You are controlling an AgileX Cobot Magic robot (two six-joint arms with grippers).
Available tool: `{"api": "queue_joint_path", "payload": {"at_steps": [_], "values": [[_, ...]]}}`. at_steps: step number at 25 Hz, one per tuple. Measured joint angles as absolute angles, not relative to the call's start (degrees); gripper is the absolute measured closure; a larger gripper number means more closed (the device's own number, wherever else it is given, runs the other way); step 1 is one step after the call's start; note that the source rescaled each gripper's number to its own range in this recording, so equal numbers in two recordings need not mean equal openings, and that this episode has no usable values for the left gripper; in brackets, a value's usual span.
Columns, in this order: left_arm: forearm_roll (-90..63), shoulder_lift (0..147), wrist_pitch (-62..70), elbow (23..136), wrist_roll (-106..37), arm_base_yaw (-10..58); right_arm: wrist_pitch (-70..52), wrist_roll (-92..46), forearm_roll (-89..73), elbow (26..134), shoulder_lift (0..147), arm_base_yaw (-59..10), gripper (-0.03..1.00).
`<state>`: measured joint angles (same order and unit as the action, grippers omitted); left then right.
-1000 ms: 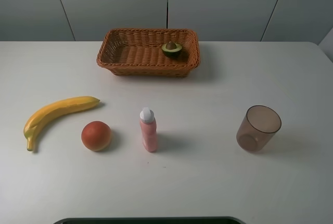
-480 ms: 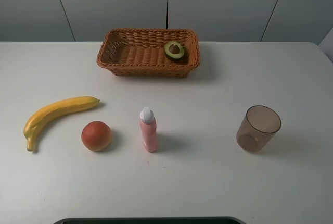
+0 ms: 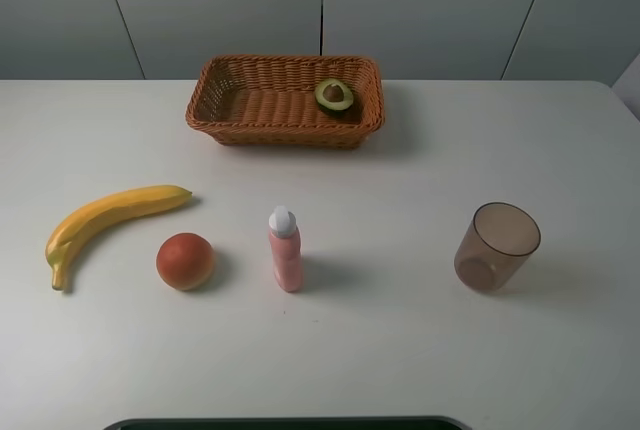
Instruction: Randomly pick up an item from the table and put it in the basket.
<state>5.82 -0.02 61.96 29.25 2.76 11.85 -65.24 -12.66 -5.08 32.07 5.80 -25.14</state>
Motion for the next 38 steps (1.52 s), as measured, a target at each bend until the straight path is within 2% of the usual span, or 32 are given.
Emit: {"api": "queue_joint_path", "payload": {"at_steps": [16, 27, 31, 38], "values": [[5.8, 0.0, 62.0, 29.2, 2.8, 11.9, -63.3, -11.6, -5.1, 29.3, -0.1, -24.3, -0.03], [5.8, 0.0, 62.0, 29.2, 2.8, 11.9, -63.3, -12.4, -5.1, 29.3, -0.1, -4.5, -0.03], [5.8, 0.0, 62.0, 29.2, 2.8, 11.9, -63.3, -12.4, -5.1, 29.3, -0.1, -1.8, -0.03], [5.8, 0.0, 62.0, 29.2, 2.8, 11.9, -63.3, -12.4, -5.1, 29.3, -0.1, -1.2, -0.03]]}}
